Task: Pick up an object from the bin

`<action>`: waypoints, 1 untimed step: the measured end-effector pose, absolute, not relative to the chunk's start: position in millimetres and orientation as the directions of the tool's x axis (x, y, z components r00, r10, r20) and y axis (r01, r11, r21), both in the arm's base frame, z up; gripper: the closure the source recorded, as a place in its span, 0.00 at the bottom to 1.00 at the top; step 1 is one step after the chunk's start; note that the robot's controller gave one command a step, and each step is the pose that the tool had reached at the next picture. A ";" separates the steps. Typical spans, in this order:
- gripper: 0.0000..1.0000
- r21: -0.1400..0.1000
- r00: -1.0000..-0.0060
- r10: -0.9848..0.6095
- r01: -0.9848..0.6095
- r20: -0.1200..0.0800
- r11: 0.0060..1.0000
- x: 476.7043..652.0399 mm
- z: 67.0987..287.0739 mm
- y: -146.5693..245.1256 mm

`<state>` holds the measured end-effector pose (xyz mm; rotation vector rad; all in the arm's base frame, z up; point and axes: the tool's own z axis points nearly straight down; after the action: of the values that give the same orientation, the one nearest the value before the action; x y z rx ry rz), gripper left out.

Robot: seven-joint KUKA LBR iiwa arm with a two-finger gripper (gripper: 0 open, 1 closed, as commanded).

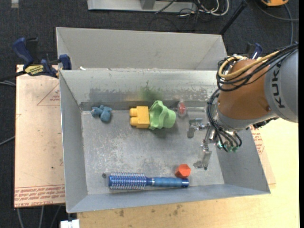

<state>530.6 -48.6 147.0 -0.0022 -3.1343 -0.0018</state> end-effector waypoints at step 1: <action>0.00 0.001 -1.000 0.015 0.015 0.006 1.000 514.8 68.7 -35.1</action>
Offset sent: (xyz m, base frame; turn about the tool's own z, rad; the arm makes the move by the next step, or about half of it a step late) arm -0.0151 0.0129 -0.0770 0.0148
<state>514.8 -35.1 68.7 -0.0232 -3.1357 -0.0019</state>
